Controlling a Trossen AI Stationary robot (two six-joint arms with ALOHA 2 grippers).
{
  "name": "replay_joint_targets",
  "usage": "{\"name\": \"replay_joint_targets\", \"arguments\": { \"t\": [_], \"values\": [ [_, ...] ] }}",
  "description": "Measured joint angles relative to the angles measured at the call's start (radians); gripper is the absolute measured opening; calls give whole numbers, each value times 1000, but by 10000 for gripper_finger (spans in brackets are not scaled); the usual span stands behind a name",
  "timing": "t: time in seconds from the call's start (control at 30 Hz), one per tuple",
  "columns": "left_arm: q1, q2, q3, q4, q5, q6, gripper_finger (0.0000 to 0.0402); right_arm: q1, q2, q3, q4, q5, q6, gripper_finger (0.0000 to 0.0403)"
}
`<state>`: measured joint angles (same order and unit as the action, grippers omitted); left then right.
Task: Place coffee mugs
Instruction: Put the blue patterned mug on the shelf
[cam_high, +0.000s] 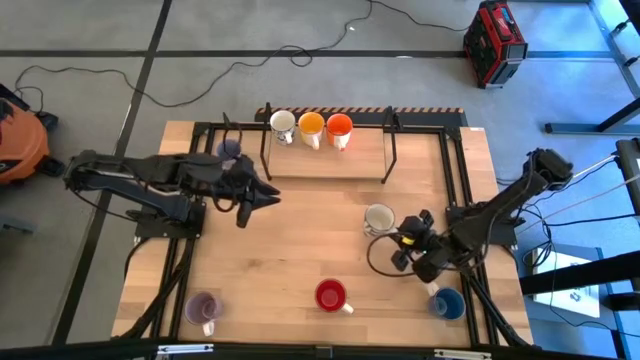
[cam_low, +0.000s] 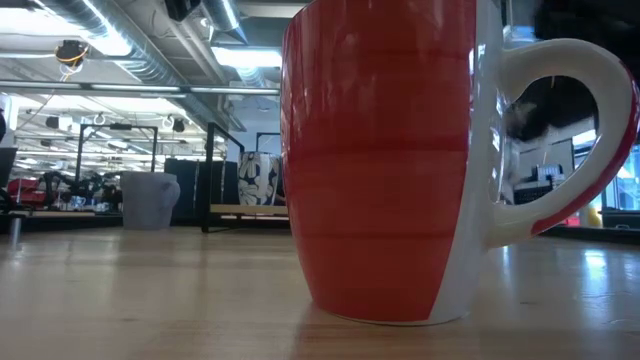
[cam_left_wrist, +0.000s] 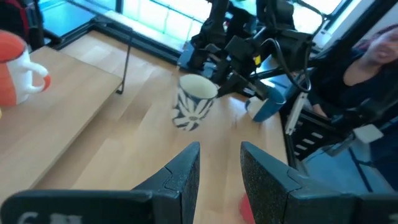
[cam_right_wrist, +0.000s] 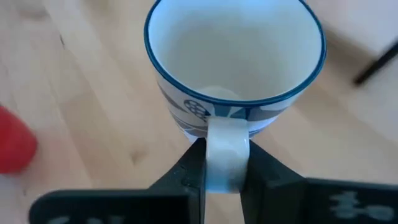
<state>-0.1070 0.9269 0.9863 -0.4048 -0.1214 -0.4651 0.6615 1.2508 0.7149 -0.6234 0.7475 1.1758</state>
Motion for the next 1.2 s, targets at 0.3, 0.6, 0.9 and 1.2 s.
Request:
{"name": "replay_joint_targets", "arguments": {
  "t": [0.3, 0.6, 0.9, 1.2],
  "values": [
    [0, -97, 0, -56, 11, 4, 110, -177, 224, 302, -165, 90, -32, 42],
    [0, -142, 0, -76, -7, 6, 110, -410, 460, 601, -322, 134, -6, 42],
    [0, -142, 0, -77, 8, 56, 110, -599, 491, 650, -288, 158, -21, 42],
    [0, -142, 0, -76, 8, 82, 110, -693, 491, 650, -277, 150, -30, 42]
  ]
}}
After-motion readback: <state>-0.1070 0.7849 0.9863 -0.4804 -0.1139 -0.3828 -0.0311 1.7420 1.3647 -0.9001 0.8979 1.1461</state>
